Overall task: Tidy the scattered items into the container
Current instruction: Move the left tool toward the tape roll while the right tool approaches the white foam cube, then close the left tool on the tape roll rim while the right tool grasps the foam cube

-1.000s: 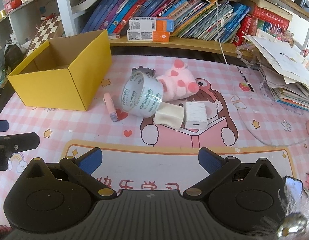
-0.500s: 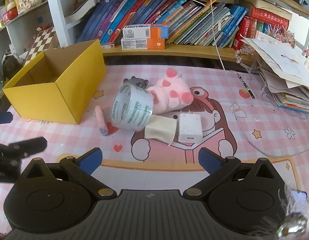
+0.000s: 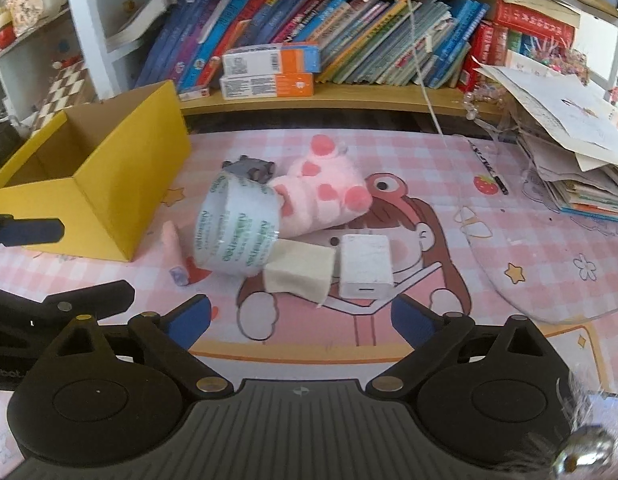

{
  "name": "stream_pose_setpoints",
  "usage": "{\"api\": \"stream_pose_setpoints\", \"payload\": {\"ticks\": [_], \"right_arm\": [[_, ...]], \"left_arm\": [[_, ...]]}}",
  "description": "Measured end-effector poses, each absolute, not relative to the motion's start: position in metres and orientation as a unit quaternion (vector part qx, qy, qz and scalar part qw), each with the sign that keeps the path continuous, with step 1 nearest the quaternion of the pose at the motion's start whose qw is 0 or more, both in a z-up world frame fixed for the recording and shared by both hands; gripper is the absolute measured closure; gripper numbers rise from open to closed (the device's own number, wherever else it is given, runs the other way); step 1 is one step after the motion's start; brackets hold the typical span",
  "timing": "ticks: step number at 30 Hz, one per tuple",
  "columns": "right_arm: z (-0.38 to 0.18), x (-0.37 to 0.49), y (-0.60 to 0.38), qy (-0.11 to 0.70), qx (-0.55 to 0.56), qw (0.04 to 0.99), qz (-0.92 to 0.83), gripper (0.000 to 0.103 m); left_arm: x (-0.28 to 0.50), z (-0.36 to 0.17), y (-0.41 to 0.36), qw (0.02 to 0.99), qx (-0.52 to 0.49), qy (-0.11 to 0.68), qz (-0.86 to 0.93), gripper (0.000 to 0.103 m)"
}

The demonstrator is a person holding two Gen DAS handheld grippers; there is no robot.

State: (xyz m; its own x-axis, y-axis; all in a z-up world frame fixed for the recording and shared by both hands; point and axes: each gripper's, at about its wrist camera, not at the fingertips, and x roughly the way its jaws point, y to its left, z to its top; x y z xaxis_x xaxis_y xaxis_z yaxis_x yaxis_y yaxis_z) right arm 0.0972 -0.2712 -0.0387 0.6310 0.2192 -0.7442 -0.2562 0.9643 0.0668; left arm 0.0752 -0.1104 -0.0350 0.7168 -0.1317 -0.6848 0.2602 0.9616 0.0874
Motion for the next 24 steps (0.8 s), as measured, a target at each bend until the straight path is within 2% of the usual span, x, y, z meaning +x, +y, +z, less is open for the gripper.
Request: {"api": "stream_pose_setpoints", "payload": {"ticks": [4,7,9,12,24], "right_arm": [[-0.044,0.105,-0.279,0.417,-0.006,0.901,0.118,0.008],[-0.047,0.109,-0.282,0.419,0.001,0.901,0.113,0.012],[-0.049,0.112,-0.283,0.422,0.003,0.900,0.109,0.017],[-0.051,0.115,-0.284,0.427,0.004,0.898,0.107,0.023],[-0.058,0.126,-0.291,0.430,0.016,0.898,0.097,0.034]], "left_arm": [[0.082,-0.041,-0.116,0.919,0.095,0.362,-0.122,0.011],[0.087,-0.044,-0.121,0.916,0.099,0.364,-0.136,0.025],[0.092,-0.048,-0.125,0.912,0.104,0.370,-0.141,0.041],[0.098,-0.051,-0.128,0.908,0.101,0.376,-0.152,0.054],[0.123,-0.063,-0.137,0.902,0.075,0.389,-0.170,0.055]]}}
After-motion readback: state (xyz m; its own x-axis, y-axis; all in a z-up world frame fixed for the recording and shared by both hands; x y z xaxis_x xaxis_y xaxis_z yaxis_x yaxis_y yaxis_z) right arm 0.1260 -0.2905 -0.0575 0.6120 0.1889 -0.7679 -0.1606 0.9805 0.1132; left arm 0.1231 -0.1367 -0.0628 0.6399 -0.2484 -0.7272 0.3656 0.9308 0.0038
